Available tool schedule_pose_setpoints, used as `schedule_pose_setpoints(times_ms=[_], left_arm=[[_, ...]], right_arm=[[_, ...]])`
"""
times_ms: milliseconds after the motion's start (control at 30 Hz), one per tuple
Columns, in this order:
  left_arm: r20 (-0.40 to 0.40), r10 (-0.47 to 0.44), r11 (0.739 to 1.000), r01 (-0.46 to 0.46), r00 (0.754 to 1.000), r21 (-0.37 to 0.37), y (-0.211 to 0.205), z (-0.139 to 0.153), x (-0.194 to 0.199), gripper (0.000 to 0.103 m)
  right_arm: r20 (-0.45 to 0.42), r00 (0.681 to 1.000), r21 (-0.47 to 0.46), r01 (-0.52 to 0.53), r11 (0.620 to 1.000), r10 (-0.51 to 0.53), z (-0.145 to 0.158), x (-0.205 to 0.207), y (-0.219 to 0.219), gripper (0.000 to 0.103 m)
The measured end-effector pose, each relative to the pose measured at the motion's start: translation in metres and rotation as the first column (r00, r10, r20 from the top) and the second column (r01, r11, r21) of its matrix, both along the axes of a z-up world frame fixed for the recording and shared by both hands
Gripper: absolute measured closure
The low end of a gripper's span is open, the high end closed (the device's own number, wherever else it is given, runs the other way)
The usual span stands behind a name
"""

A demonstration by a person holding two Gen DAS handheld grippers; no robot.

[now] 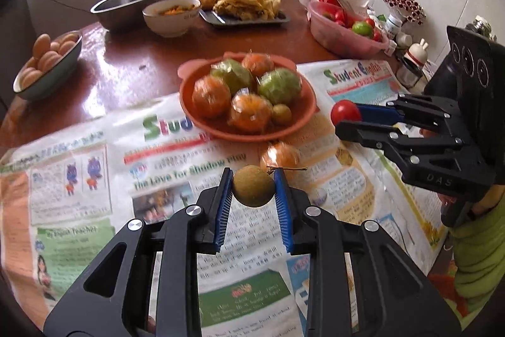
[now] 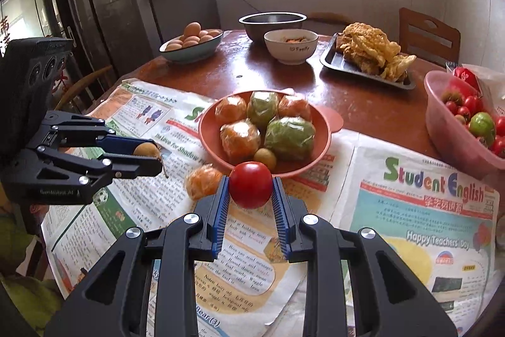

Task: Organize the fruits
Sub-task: 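Carry the brown fruit and red tomato over the orange plate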

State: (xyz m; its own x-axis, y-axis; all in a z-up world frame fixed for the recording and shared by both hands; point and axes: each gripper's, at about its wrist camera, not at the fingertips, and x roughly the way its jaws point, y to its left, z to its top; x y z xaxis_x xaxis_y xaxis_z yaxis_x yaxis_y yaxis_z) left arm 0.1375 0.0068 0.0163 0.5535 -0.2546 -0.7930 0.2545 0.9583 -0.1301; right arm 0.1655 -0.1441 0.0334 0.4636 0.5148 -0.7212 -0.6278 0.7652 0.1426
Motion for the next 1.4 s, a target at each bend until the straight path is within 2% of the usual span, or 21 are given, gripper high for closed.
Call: schedule_pose_setpoints(times_ms=[667, 1400], left_arm=[[0.008, 0.008, 1.000, -0.008, 1.000, 0.010, -0.003, 0.002, 0.054, 0.084], [-0.025, 0.023, 0.999, -0.023, 0.999, 0.030, -0.003, -0.019, 0.075, 0.084]], right_arm=[[0.046, 0.999, 0.007, 0.020, 1.000, -0.020, 0.021, 0.036, -0.004, 0.077], [0.018, 1.000, -0.001, 0.017, 1.000, -0.017, 0.007, 0.050, 0.002, 0.077]])
